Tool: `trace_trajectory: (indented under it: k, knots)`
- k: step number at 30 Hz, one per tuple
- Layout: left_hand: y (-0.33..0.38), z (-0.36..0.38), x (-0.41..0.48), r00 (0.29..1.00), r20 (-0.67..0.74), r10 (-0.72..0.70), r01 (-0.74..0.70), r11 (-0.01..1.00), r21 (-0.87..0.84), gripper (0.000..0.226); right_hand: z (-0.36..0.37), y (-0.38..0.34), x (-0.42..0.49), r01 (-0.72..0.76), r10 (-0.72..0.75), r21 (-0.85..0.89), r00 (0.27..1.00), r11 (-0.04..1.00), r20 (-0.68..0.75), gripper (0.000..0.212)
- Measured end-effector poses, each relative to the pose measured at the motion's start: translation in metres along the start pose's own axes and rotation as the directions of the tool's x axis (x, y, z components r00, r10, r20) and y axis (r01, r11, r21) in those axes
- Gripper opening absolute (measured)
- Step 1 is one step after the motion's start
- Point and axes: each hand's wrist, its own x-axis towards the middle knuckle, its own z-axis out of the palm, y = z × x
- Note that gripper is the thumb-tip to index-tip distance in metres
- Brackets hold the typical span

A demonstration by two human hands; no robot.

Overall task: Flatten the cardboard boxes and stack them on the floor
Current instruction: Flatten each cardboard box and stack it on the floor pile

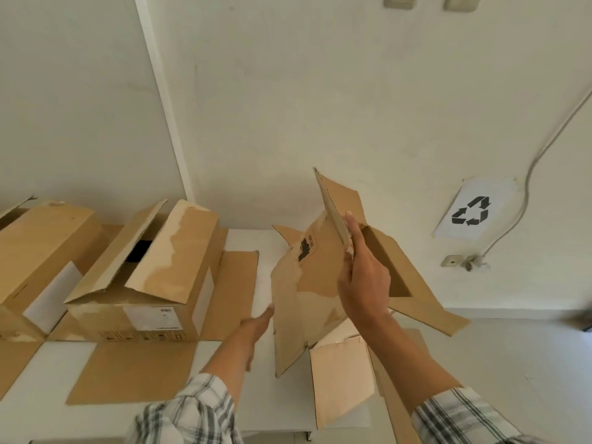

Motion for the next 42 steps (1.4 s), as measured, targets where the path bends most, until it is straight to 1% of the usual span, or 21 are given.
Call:
trace_trajectory:
  k: [1,3,5,7,8,10,13,16,20,21,23,25,27,29,31,33,36,38,40,41,42]
  knots:
    - [-0.009,0.014,0.002,0.996,0.068,-0.053,0.056,0.997,-0.047,0.106,-0.005,0.004,-0.003,0.022,-0.021,0.017,1.0,1.0,-0.023,0.064]
    - [-0.022,0.042,0.005,0.979,0.177,-0.099,0.13,0.976,-0.173,0.112,-0.013,0.014,-0.007,0.045,-0.042,0.052,0.998,0.998,-0.056,0.066]
    - [-0.031,0.062,0.008,0.979,0.188,-0.08,0.132,0.952,-0.277,0.115,-0.021,0.024,-0.008,0.048,-0.044,0.06,0.997,0.997,-0.069,0.067]
    - [-0.033,0.07,0.011,0.996,0.092,-0.016,0.054,0.9,-0.433,0.112,-0.032,0.033,-0.007,0.063,-0.061,0.032,0.997,0.997,-0.051,0.069]
    - [-0.029,0.07,0.006,1.0,0.019,0.018,-0.006,0.858,-0.514,0.104,-0.037,0.037,-0.006,0.092,-0.091,0.01,0.995,0.996,-0.038,0.071]
    - [-0.013,0.067,-0.004,0.981,-0.16,0.11,-0.185,0.787,-0.588,0.073,-0.046,0.047,-0.005,0.154,-0.153,-0.029,0.988,0.988,0.009,0.078]
    - [0.019,0.056,-0.016,0.902,-0.358,0.242,-0.409,0.746,-0.525,0.043,-0.05,0.058,-0.001,0.162,-0.16,-0.064,0.987,0.985,0.03,0.076]
    - [0.046,0.054,-0.032,0.821,-0.443,0.361,-0.552,0.701,-0.451,0.024,-0.053,0.061,0.006,0.117,-0.118,-0.071,0.993,0.991,-0.01,0.07]
    - [0.077,0.055,-0.055,0.736,-0.504,0.451,-0.669,0.598,-0.442,0.025,-0.072,0.051,0.024,0.059,-0.055,0.012,0.973,0.998,-0.225,0.049]
    - [0.085,0.051,-0.061,0.71,-0.526,0.468,-0.697,0.573,-0.431,0.025,-0.076,0.046,0.03,0.052,-0.041,0.035,0.966,0.998,-0.255,0.045]
    - [0.099,0.037,-0.073,0.655,-0.58,0.486,-0.744,0.552,-0.378,0.023,-0.082,0.035,0.04,0.01,0.009,0.074,0.966,0.997,-0.257,0.041]
    - [0.109,0.015,-0.086,0.611,-0.631,0.478,-0.758,0.584,-0.292,0.023,-0.08,0.024,0.047,-0.041,0.051,0.05,0.978,0.998,-0.203,0.044]
    - [0.113,-0.006,-0.093,0.593,-0.663,0.457,-0.727,0.658,-0.197,0.03,-0.072,0.016,0.049,-0.078,0.074,-0.035,0.99,0.996,-0.117,0.057]
    - [0.109,-0.024,-0.094,0.613,-0.661,0.434,-0.662,0.739,-0.128,0.039,-0.061,0.011,0.047,-0.137,0.139,-0.135,0.99,0.981,0.011,0.067]
    - [0.097,-0.04,-0.087,0.645,-0.642,0.415,-0.593,0.801,-0.079,0.041,-0.045,0.008,0.04,-0.159,0.202,-0.239,0.964,0.958,0.171,0.068]
    - [0.08,-0.053,-0.075,0.69,-0.62,0.374,-0.52,0.852,-0.064,0.04,-0.029,0.007,0.027,-0.147,0.242,-0.314,0.926,0.938,0.291,0.066]
    - [0.054,-0.067,-0.057,0.763,-0.562,0.319,-0.428,0.901,-0.069,0.044,-0.014,0.002,0.015,-0.131,0.27,-0.377,0.898,0.917,0.346,0.059]
    - [0.042,-0.071,-0.048,0.798,-0.516,0.312,-0.39,0.92,-0.047,0.047,-0.013,-0.004,0.02,-0.104,0.31,-0.466,0.866,0.879,0.392,0.052]
    - [0.038,-0.071,-0.042,0.808,-0.5,0.312,-0.371,0.929,-0.02,0.048,-0.014,-0.013,0.026,-0.006,0.346,-0.606,0.825,0.795,0.446,0.049]
    - [0.039,-0.071,-0.039,0.808,-0.496,0.319,-0.374,0.927,-0.012,0.048,-0.014,-0.018,0.027,0.051,0.342,-0.672,0.83,0.739,0.44,0.051]
    - [0.041,-0.07,-0.036,0.804,-0.496,0.328,-0.382,0.924,-0.009,0.048,-0.013,-0.023,0.027,0.091,0.314,-0.718,0.856,0.69,0.411,0.059]
